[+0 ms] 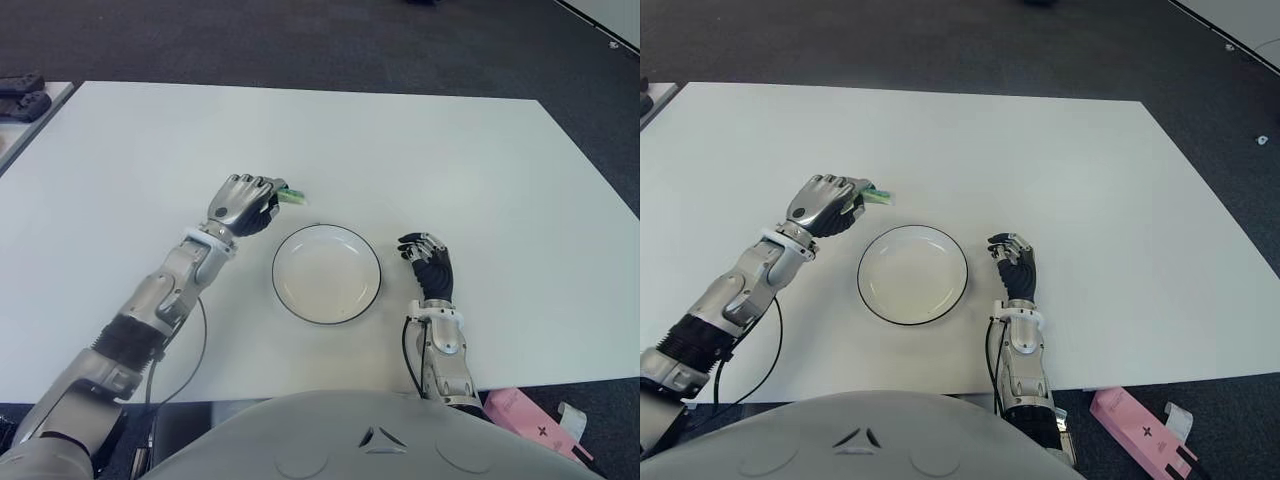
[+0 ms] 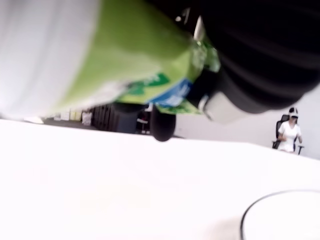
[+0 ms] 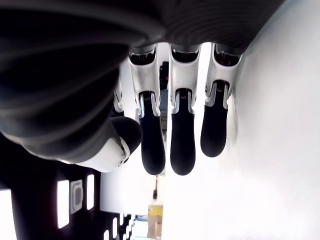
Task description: Put the toothpaste on the table into the plate.
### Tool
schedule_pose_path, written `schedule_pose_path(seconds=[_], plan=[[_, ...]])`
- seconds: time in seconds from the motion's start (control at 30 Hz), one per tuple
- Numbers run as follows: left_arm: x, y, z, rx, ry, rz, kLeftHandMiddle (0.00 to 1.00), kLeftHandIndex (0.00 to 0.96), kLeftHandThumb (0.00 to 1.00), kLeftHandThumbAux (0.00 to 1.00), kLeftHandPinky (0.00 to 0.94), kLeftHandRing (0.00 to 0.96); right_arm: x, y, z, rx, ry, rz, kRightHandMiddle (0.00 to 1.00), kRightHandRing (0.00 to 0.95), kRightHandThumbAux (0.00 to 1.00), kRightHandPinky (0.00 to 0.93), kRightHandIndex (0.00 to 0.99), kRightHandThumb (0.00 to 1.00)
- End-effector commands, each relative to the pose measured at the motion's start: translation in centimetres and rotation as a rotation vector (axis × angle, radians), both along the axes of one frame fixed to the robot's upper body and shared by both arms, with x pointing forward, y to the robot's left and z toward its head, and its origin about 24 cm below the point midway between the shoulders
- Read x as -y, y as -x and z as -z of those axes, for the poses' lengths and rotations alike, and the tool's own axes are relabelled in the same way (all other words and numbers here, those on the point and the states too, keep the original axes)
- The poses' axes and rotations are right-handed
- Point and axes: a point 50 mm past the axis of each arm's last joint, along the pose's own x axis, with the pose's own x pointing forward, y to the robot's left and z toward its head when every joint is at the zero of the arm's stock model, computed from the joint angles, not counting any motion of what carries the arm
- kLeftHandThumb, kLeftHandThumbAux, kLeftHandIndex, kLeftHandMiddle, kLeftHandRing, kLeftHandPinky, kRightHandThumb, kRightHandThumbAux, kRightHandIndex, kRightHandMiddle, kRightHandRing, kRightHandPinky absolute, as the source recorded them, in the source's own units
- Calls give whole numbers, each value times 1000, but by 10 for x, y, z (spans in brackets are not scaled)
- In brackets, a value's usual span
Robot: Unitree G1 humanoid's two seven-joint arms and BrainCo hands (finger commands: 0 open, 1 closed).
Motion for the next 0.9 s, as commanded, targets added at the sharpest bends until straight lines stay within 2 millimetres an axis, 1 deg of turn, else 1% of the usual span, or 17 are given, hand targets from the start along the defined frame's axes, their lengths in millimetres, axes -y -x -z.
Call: schedule_pose_path(seconds=[0.03, 0.1, 0.23, 0.37, 0.47, 0.63, 0.77, 0.9], plan=[[16, 4, -8, 69, 70, 16, 898, 442, 741, 699, 892, 900, -6, 5, 9, -80, -11, -8, 436, 428, 734, 411, 421, 702], [23, 6, -9, 82, 86, 31, 898, 442, 741, 699, 889, 902, -6, 5, 9, -85, -12, -11, 432, 422, 735, 407, 421, 701], [38, 18, -10, 76, 136, 92, 893, 443, 743, 699, 879, 897, -7, 4, 8, -91, -3, -13, 427, 413, 735, 400, 421, 701], [45, 26, -13, 63, 166, 156, 890, 443, 744, 698, 881, 892, -7, 4, 7, -95, 7, -10, 430, 415, 736, 409, 421, 702], [49, 31, -16, 19, 187, 214, 888, 443, 744, 698, 879, 888, -7, 4, 7, -94, 10, -4, 433, 421, 736, 416, 421, 702], [53, 35, -13, -11, 140, 314, 874, 443, 743, 697, 852, 874, -8, 5, 7, -98, 6, 1, 429, 413, 736, 398, 421, 700], [60, 37, -7, -26, 94, 384, 870, 443, 741, 697, 882, 874, -8, 5, 6, -102, -1, 2, 425, 405, 736, 395, 420, 700], [65, 39, -3, -40, 43, 452, 866, 444, 740, 697, 886, 878, -8, 6, 6, -102, -3, 0, 423, 403, 736, 396, 419, 699]])
